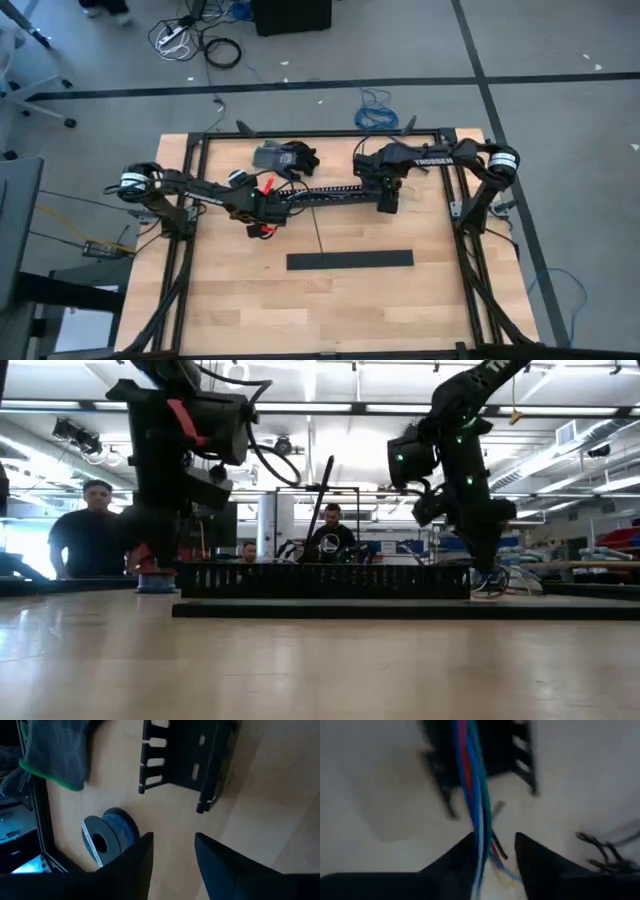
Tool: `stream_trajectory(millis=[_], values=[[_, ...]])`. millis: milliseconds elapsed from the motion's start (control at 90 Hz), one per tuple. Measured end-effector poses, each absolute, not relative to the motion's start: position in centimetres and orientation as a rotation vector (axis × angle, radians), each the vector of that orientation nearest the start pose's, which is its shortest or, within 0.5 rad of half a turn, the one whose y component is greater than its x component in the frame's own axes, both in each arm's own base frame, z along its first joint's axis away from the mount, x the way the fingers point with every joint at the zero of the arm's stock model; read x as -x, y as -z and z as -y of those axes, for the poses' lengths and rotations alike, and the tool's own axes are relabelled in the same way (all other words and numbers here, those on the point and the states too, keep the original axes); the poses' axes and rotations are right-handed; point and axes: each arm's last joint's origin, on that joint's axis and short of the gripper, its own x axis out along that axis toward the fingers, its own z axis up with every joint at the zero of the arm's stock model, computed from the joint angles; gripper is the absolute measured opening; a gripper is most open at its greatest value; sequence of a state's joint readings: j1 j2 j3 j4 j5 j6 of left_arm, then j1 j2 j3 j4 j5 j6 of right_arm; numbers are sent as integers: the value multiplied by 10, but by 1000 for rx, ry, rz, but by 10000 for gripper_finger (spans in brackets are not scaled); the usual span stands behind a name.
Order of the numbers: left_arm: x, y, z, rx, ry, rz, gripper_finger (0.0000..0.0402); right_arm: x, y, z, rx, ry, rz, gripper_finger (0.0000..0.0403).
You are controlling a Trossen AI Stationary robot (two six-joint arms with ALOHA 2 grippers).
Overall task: Ziptie cables
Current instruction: Put the ziptied wire cables into the black cable duct
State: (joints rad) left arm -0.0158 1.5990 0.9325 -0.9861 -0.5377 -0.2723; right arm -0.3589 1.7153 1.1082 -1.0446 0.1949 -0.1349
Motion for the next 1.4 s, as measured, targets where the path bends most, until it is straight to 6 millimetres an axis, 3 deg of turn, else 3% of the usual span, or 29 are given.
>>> stream_trajectory(millis=[100, 500, 700, 967, 1044, 1189, 1400], values=[[-250, -171, -11, -251, -603, -1524, 137, -264, -178, 109, -25, 291, -1690, 14], [-250, -171, -11, -247, -606, -1520, 137, -274, -174, 100, -121, 177, -1577, 7], [-250, -171, -9, -257, -597, -1520, 137, -268, -162, 102, -135, 147, -1566, 28], [-250, -171, -2, -282, -576, -1513, 137, -256, -162, 112, -46, 289, -1686, 91], [-250, -171, -1, -282, -575, -1513, 137, -257, -166, 113, -46, 287, -1692, 76], [-250, -171, -1, -276, -581, -1510, 137, -259, -167, 113, -13, 250, -1682, 13], [-250, -171, -1, -271, -585, -1514, 137, -258, -162, 112, -25, 202, -1665, 6]])
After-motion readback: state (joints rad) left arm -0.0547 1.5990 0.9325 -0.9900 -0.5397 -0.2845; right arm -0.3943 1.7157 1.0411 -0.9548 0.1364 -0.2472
